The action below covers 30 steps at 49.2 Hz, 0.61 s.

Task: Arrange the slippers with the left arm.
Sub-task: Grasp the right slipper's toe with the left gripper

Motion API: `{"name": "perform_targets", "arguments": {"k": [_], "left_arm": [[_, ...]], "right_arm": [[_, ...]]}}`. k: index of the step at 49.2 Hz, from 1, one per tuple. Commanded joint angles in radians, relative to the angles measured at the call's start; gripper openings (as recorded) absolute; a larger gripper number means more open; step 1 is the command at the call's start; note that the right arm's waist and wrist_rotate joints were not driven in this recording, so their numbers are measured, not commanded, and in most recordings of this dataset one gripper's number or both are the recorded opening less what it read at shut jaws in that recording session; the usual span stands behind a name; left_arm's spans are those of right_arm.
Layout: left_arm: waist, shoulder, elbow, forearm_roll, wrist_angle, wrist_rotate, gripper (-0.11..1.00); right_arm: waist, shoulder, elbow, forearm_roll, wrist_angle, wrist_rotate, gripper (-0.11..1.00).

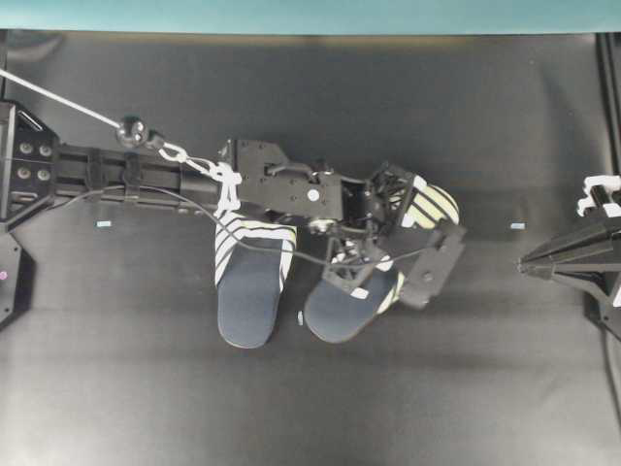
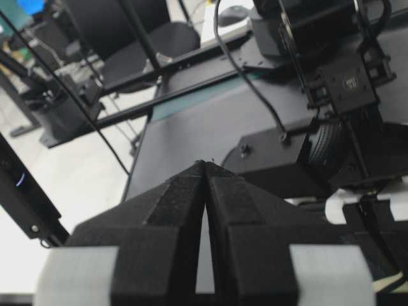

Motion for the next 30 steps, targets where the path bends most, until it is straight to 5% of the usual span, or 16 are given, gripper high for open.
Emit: {"name": "perform_targets", "arguments": {"k": [1,17,30], "left_arm": [[0.020,-0.040,-0.046,0.002,0.054,-0.043,0.01],[0.084,-0.138,-0.066,0.003,0.327,-0.247,0.01],[0.087,-0.147,0.028,0.003,0.348,-0.439,0.01]], "right_arm": [[0.000,0.005,-0.008,0.000,-0.012,0.000,0.00],[0.000,0.005,-0.008,0.000,-0.012,0.002,0.00],[0.000,0.005,-0.006,0.002,-0.012,0.000,0.00]]}}
